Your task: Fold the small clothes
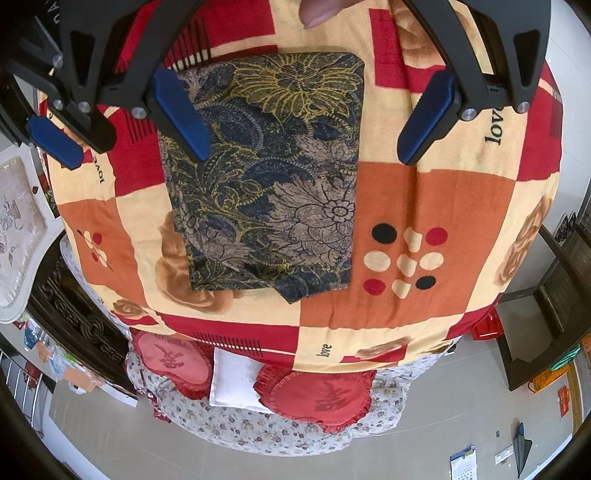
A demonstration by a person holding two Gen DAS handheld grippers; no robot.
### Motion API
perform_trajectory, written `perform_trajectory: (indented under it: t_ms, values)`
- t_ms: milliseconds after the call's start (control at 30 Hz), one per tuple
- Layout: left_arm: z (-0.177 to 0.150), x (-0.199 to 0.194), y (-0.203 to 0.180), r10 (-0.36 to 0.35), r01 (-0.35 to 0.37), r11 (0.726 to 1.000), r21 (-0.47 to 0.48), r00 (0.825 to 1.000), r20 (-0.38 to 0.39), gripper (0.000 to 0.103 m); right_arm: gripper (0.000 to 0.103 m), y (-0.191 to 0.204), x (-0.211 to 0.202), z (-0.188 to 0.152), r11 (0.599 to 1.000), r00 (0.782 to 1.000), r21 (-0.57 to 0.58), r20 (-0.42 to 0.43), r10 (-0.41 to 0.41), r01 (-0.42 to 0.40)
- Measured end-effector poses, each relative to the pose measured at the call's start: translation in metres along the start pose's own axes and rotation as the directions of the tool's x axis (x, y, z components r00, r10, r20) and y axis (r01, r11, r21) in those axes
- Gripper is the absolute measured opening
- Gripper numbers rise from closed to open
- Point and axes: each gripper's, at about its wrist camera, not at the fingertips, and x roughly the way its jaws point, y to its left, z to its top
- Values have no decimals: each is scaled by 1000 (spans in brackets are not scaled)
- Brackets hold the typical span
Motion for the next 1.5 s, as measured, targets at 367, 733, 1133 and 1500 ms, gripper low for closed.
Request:
perform_trajectory:
  t_ms: [367, 733, 1133, 1500]
  values:
    - [-5, 4, -2, -5, 5, 1000, 5, 1000, -10, 103, 47, 2, 3, -4, 1000, 1000, 5, -5, 2, -2]
    - [-8, -6, 2, -32, 32, 999, 6, 999, 4, 103, 47, 9, -10, -8, 1000, 1000, 8, 1, -16, 16]
    - [-10, -8, 6, -58, 58, 998, 2, 998, 10, 103, 47, 11, -18, -10, 999, 999, 5, 6, -43, 43]
    - [-12, -13, 10, -42, 42, 999, -23, 999, 26, 103, 47, 12, -19, -12, 999, 999, -12, -3, -42, 42]
